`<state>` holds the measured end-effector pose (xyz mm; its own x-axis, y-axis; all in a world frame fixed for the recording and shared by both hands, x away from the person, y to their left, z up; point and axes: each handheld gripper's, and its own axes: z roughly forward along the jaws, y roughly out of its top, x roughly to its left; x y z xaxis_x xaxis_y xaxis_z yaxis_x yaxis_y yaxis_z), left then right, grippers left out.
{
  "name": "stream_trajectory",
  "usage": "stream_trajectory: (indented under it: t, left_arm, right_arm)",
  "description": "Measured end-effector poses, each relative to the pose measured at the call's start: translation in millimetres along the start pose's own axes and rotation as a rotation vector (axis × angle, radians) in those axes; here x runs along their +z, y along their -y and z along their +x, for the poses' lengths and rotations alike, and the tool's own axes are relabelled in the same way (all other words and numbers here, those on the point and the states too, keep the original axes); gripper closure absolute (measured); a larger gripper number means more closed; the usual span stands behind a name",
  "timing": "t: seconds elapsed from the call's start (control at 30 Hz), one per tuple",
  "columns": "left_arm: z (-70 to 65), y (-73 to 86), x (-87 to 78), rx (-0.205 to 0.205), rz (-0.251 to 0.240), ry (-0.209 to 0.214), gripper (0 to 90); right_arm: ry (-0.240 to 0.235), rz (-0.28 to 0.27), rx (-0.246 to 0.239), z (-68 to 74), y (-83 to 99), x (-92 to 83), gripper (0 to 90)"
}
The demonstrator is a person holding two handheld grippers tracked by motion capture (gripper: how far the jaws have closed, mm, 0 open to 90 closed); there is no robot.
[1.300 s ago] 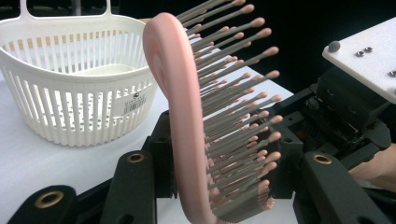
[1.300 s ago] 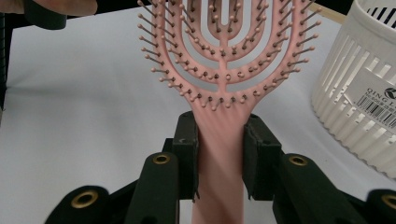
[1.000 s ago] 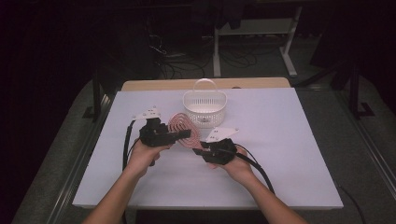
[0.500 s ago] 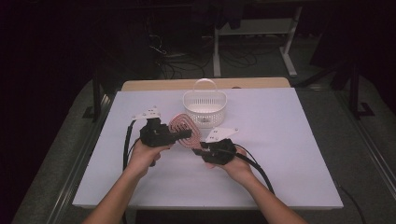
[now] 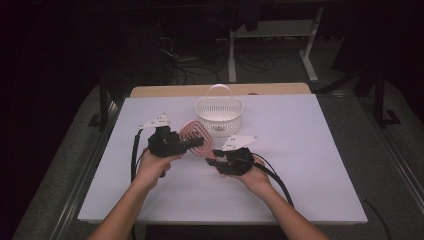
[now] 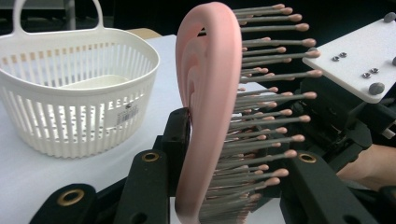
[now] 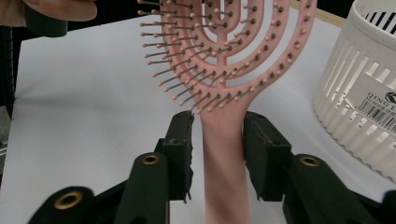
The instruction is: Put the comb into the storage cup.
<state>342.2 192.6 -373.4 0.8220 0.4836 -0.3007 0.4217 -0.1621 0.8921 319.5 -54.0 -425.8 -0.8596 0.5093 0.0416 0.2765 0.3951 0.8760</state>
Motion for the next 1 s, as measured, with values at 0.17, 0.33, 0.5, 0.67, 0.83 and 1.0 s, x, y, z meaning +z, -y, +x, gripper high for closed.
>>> stream_trajectory:
  t: [0.17, 0.33, 0.5, 0.67, 0.83, 1.0]
  left_arm:
    - [2.3, -1.5, -4.0, 0.001, -0.011, -0.008, 64.5]
    - [4.8, -3.0, -9.3, 0.000, -0.025, -0.020, 64.4]
    - [7.8, -4.1, -14.3, -0.002, -0.033, -0.026, 64.5]
    - [9.7, -5.0, -17.9, -0.007, -0.043, -0.030, 64.5]
    - [11.5, -5.9, -21.1, -0.008, -0.046, -0.033, 64.4]
    - [13.2, -6.9, -24.8, -0.008, -0.053, -0.036, 64.5]
  right_arm:
    - [-0.004, 0.000, 0.007, -0.8, 0.2, -0.5, 57.0]
    - [0.001, -0.002, 0.015, -2.1, 0.8, -2.5, 50.0]
    - [0.012, -0.004, 0.021, -5.8, 2.7, -6.5, 47.2]
    - [0.021, 0.008, 0.033, -9.2, 5.1, -10.7, 41.1]
    - [0.035, 0.031, 0.043, -13.3, 8.5, -13.7, 33.6]
    - [0.059, 0.059, 0.071, -17.1, 12.8, -18.7, 26.7]
